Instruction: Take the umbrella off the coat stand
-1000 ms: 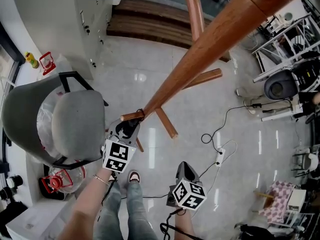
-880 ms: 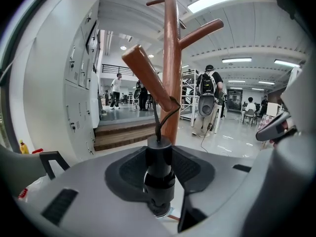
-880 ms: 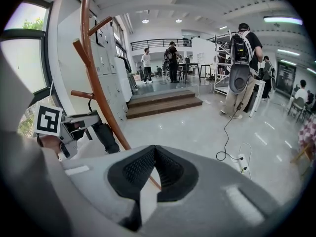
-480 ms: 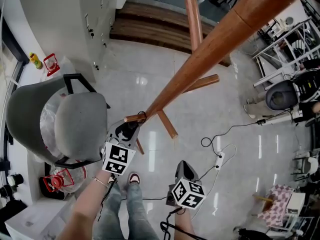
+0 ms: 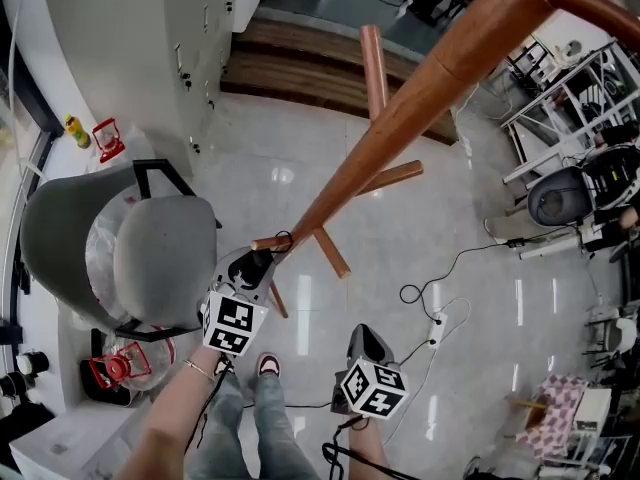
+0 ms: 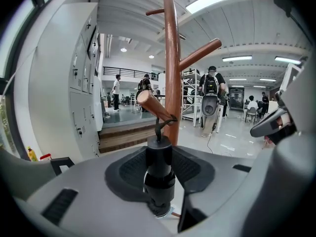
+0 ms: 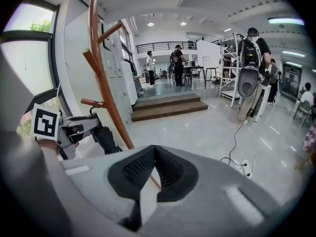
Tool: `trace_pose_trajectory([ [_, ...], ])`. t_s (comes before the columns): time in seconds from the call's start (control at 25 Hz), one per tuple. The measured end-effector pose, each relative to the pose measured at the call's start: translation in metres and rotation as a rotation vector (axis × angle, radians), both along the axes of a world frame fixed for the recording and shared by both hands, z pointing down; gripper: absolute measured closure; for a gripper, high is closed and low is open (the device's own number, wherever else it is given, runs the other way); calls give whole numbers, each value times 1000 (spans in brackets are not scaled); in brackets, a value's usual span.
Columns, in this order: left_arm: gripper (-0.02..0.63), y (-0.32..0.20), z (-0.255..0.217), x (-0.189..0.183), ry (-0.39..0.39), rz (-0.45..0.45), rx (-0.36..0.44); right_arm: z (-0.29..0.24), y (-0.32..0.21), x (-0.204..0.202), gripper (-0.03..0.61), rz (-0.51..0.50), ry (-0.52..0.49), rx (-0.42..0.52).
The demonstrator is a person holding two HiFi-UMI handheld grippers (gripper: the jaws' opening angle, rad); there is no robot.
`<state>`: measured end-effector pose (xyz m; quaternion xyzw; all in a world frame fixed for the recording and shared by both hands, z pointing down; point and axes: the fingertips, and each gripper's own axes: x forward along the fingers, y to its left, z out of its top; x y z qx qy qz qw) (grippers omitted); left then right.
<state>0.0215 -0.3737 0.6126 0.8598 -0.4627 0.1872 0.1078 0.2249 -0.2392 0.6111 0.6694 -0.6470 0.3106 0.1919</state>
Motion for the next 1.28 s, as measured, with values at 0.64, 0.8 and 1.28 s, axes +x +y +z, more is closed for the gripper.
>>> trace_pose_trajectory([
  [0.64, 472, 13, -24, -23, 2, -57, -8, -33, -4, -17, 574, -54, 2, 29],
  [0.8, 472, 18, -32, -28, 5, -66, -6, -45, -9, -22, 574, -71, 5, 41],
  [1.28, 472, 40, -54, -53, -7, -106, -13, -64, -12, -41, 574, -129, 1, 72],
])
